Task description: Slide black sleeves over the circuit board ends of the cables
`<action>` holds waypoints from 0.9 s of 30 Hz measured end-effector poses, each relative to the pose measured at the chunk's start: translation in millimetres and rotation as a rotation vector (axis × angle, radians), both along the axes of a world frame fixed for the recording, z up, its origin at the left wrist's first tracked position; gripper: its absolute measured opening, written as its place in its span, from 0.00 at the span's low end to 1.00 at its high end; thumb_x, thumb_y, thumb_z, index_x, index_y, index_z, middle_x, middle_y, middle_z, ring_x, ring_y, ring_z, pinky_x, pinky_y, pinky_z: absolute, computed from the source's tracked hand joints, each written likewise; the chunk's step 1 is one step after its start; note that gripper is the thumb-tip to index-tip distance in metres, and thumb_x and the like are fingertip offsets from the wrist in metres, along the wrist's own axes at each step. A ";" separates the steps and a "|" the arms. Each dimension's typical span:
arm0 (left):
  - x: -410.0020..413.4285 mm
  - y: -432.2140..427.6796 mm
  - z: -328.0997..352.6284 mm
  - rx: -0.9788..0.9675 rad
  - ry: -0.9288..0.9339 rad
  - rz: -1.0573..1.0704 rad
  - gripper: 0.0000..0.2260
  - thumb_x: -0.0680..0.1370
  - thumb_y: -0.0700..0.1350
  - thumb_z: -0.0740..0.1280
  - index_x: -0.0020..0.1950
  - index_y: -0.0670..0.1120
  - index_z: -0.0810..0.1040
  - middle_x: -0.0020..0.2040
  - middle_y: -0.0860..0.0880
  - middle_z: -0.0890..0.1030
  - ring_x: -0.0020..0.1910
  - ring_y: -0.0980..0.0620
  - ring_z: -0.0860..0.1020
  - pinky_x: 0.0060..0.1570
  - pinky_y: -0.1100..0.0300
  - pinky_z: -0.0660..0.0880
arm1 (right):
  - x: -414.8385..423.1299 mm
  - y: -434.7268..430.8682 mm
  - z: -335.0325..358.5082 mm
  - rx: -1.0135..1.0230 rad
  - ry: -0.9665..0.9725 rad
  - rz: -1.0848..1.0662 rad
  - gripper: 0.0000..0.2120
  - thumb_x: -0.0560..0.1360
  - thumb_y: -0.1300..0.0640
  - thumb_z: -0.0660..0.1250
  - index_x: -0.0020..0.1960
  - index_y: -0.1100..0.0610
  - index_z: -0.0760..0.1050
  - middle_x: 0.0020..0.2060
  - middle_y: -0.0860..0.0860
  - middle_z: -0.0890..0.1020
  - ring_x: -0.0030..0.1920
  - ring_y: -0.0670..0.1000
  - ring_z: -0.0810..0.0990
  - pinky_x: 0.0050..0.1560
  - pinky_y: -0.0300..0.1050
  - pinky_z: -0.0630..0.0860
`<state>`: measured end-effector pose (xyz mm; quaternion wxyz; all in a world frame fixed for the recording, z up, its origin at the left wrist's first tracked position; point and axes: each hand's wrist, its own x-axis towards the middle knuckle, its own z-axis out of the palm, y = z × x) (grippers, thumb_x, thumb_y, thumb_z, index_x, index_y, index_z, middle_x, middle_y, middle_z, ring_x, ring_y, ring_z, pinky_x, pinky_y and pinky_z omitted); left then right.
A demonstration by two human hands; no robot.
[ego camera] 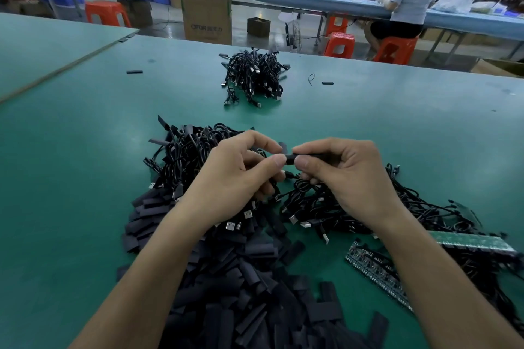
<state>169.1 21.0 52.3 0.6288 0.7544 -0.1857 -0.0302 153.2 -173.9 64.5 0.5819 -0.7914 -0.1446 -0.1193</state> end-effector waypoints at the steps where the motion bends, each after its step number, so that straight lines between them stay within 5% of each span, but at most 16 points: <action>1: 0.4 0.0 -0.6 0.023 -0.003 0.015 0.03 0.80 0.46 0.69 0.50 0.48 0.80 0.39 0.48 0.86 0.32 0.53 0.82 0.33 0.64 0.77 | -0.2 -0.2 0.4 0.020 -0.003 -0.020 0.07 0.73 0.63 0.75 0.46 0.52 0.85 0.36 0.51 0.86 0.35 0.47 0.84 0.38 0.36 0.79; 14: 0.0 0.1 0.2 0.179 -0.157 0.030 0.10 0.81 0.48 0.68 0.40 0.48 0.80 0.34 0.52 0.84 0.29 0.58 0.80 0.31 0.68 0.74 | -2.2 -2.7 4.3 -0.004 -0.003 0.041 0.10 0.68 0.53 0.74 0.49 0.51 0.84 0.37 0.48 0.87 0.36 0.47 0.85 0.39 0.35 0.79; 27: -1.3 1.0 0.6 0.203 -0.191 0.041 0.09 0.81 0.49 0.68 0.40 0.51 0.80 0.32 0.53 0.82 0.28 0.59 0.78 0.31 0.67 0.74 | 0.6 -1.0 2.3 0.054 0.063 0.020 0.04 0.73 0.61 0.74 0.46 0.53 0.85 0.35 0.51 0.86 0.33 0.48 0.84 0.35 0.36 0.78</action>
